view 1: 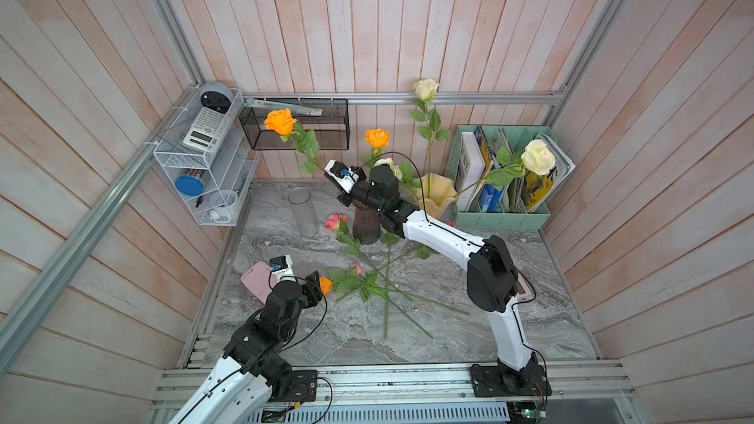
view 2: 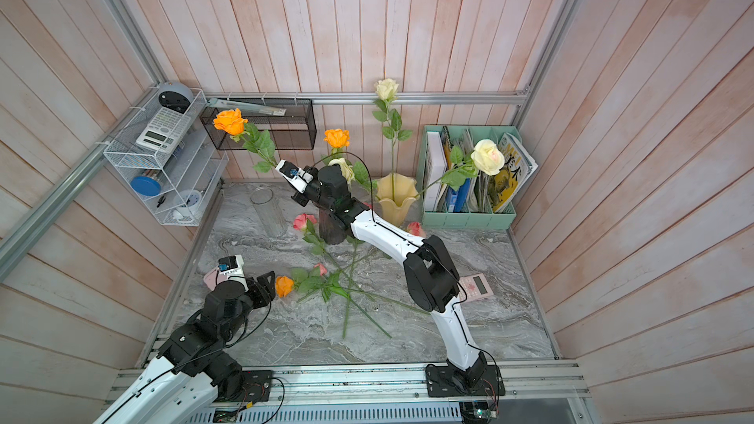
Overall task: Arrange the flowers in different vases according to their colors
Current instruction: Insert the flower into the vase.
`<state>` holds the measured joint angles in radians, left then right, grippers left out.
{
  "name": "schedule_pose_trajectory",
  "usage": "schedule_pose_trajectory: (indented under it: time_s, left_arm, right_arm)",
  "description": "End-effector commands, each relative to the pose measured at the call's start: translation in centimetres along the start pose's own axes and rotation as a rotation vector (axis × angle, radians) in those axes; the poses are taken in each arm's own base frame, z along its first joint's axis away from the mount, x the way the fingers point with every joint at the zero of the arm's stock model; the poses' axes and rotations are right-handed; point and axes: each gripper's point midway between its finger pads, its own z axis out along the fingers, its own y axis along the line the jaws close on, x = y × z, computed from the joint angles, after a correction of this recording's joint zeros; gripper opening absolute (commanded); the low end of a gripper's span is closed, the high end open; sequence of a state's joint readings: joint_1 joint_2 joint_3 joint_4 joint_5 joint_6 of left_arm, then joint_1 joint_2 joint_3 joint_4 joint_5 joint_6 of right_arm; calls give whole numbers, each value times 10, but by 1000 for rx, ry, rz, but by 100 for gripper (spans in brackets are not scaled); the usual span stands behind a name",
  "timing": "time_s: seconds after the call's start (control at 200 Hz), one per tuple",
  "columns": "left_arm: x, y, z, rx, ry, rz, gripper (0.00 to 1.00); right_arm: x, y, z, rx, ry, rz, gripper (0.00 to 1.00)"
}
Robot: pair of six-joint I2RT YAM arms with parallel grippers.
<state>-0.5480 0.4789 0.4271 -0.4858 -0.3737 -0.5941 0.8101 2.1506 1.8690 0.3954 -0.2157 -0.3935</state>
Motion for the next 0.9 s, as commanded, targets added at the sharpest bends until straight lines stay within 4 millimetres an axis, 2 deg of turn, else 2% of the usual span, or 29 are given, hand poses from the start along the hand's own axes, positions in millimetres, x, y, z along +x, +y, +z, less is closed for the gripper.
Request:
schedule_pose_trajectory:
  time_s: [0.0, 0.085, 0.215, 0.28, 0.445, 0.575, 0.7, 0.895]
  left_arm:
    - [2, 0, 2, 2, 3, 14, 71]
    - [1, 0, 2, 4, 2, 14, 71]
    - [1, -2, 2, 11, 2, 14, 71]
    - [1, -2, 2, 13, 4, 13, 71]
    - [1, -3, 2, 16, 7, 9, 71]
    - [1, -3, 2, 19, 7, 7, 71]
    - [2, -3, 3, 16, 12, 9, 71]
    - [0, -5, 4, 20, 7, 4, 71]
  right_arm:
    - [-40, -22, -20, 77, -90, -6, 0]
    - [-36, -20, -29, 96, -96, 6, 0]
    - [-28, -16, -38, 104, -81, 22, 12]
    - [-26, -17, -44, 120, -83, 28, 23]
    - [-24, -18, -54, 138, -75, 43, 32]
    - [-23, -16, -62, 147, -76, 54, 36]
    - [-29, -13, -72, 146, -85, 70, 36]
    - [-37, 17, -97, 90, -92, 85, 37]
